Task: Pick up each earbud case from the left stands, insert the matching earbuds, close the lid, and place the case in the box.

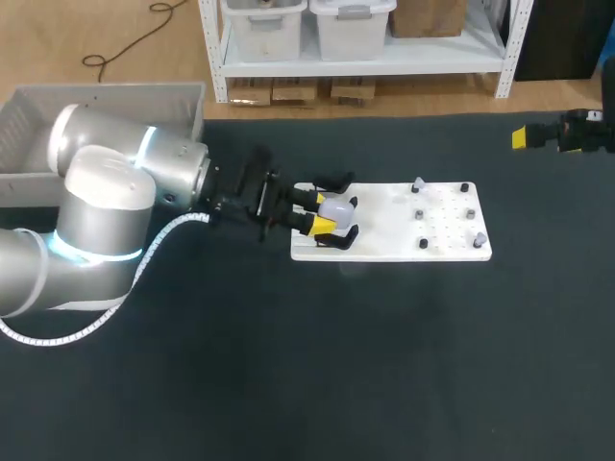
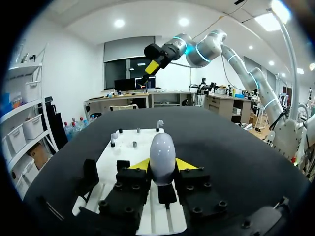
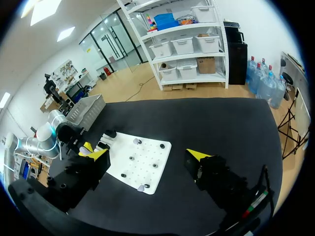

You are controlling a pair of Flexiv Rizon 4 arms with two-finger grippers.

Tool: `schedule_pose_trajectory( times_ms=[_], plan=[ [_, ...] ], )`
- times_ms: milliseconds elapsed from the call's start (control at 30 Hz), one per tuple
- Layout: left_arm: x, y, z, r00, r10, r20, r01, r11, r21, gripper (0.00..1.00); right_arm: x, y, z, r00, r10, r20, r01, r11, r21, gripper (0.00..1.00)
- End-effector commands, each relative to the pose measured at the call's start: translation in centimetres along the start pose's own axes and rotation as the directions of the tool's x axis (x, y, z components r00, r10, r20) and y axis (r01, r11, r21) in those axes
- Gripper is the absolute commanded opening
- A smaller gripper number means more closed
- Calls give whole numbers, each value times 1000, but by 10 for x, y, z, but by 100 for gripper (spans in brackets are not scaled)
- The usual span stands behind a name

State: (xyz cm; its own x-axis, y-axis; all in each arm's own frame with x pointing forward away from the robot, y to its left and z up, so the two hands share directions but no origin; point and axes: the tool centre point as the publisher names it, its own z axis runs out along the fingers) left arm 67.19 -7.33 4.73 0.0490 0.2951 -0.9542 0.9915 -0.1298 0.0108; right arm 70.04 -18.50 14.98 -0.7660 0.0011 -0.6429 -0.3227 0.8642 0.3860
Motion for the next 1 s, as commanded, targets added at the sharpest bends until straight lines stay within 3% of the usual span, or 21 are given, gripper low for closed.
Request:
schedule_pose_trajectory(
  times_ms=[33,533,1000],
  plan=[
    [-13,-12,-11,999,9,40,-8,1000,-18,0,0,0,0,1000,-1,0,1,1000,-1,100],
    [-62,-22,-24,977,-2,213,8,1000,-24,0,0,0,0,1000,-1,0,1,1000,-1,100],
    [-66,-22,-27,975,-1,222,8,999,-31,0,0,0,0,1000,-1,0,1,1000,-1,100]
  ],
)
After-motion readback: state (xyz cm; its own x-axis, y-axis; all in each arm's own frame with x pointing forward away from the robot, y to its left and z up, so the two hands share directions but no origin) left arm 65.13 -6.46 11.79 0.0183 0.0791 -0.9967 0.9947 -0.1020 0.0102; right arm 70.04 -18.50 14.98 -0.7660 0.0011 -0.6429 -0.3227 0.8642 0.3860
